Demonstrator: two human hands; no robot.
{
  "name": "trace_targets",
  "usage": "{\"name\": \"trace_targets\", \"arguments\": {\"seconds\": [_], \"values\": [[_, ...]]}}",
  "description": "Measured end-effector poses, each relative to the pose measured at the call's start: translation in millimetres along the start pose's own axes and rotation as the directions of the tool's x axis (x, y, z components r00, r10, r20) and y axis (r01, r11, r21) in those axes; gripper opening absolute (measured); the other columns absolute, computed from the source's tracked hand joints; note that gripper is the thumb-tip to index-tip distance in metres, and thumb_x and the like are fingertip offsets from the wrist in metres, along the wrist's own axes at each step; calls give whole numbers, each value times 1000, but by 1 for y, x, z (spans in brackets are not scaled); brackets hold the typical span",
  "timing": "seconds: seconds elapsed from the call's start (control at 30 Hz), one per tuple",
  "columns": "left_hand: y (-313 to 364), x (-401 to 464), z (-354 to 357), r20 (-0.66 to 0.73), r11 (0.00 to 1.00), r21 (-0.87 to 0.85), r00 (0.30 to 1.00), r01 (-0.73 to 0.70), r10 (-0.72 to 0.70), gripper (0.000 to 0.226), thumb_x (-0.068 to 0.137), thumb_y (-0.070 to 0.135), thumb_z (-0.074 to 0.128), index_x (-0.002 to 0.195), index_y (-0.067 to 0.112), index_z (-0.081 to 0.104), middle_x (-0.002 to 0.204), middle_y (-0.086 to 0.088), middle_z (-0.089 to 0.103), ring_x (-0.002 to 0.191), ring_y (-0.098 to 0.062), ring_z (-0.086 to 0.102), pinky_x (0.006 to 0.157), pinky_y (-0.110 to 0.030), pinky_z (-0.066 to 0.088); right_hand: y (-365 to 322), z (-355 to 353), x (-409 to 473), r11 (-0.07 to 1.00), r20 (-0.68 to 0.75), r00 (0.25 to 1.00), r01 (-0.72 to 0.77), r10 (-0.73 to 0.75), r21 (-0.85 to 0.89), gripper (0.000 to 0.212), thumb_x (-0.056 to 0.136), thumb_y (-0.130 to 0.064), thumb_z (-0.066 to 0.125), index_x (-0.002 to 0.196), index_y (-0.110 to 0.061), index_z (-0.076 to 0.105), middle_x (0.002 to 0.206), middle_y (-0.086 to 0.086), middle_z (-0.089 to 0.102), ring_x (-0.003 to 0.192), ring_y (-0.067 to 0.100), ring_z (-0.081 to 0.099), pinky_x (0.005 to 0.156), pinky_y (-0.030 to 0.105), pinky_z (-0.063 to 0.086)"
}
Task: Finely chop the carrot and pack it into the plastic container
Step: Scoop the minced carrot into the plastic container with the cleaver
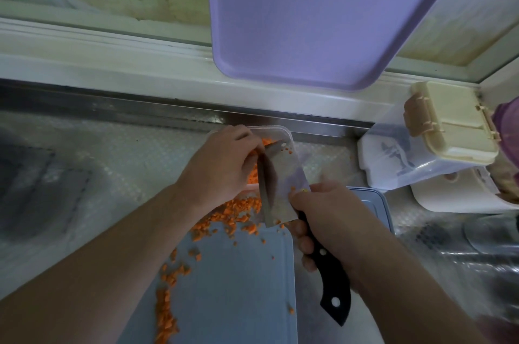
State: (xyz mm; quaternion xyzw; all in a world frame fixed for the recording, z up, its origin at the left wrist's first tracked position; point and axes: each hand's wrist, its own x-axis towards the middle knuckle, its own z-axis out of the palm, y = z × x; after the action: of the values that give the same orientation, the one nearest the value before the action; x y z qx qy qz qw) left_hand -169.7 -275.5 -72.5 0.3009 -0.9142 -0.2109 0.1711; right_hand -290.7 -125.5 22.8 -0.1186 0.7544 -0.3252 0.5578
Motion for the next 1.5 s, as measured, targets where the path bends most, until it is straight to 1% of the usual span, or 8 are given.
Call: {"name": "trace_targets", "arguments": {"seconds": [0.4,0.47,0.57,0.77,0.93,1.07,1.3,1.5], "values": [[4,-20,-13,-113,986,-131,986,105,-120,21,102,18,63,121,23,71,120,12,64,113,-7,58,97,-13,40,23,-13,-16,983,-40,987,151,-156,-106,31,101,-24,51,91,5,54,59,15,45,42,26,42,50,40,39],[8,-29,-20,-179,982,-151,974,115,-142,17,101,19,66,116,22,73,115,12,67,110,-8,61,97,-17,45,34,-16,-22,981,-36,982,184,-187,-63,34,101,-27,52,86,4,54,60,16,44,43,28,42,51,42,38],[16,-50,-30,-293,960,-231,929,160,-226,19,106,19,60,120,20,73,112,10,71,108,-8,65,95,-26,51,60,-18,-33,979,-37,979,201,-202,-34,36,100,-34,56,76,-8,60,56,18,45,41,27,43,51,40,38],[15,-119,-28,-390,917,-263,836,301,-386,17,105,8,56,118,11,67,111,3,66,101,2,62,89,-6,42,122,-6,-44,997,-163,983,81,-80,0,22,97,-23,67,78,-18,77,50,6,55,42,16,48,48,22,36],[-2,-159,1,-207,892,-123,867,436,-452,27,104,21,56,129,14,65,131,3,57,126,-18,54,110,-15,31,146,21,-40,985,-279,956,45,-91,-169,22,96,-20,66,76,-19,74,55,-1,67,49,7,61,54,24,44],[1,-174,10,-95,906,-120,903,407,-418,40,106,30,55,143,16,61,151,7,49,145,-11,41,120,-21,26,147,42,-37,984,-242,968,15,-59,-180,26,100,-23,60,76,-19,68,46,5,60,38,14,58,44,21,44],[27,-121,-12,-361,938,-112,866,329,-347,8,97,23,70,101,17,73,95,2,59,94,-19,53,82,-33,43,148,56,-39,992,-296,952,46,-79,-115,22,98,-21,63,78,-17,71,46,10,59,38,17,57,42,22,44],[42,-31,-16,-132,891,54,888,450,-441,27,91,45,69,81,21,73,84,2,67,85,-24,64,82,-40,55,151,53,-36,997,-297,953,44,-60,-59,19,96,-24,63,78,-20,70,47,8,58,40,18,58,53,30,49]]}}
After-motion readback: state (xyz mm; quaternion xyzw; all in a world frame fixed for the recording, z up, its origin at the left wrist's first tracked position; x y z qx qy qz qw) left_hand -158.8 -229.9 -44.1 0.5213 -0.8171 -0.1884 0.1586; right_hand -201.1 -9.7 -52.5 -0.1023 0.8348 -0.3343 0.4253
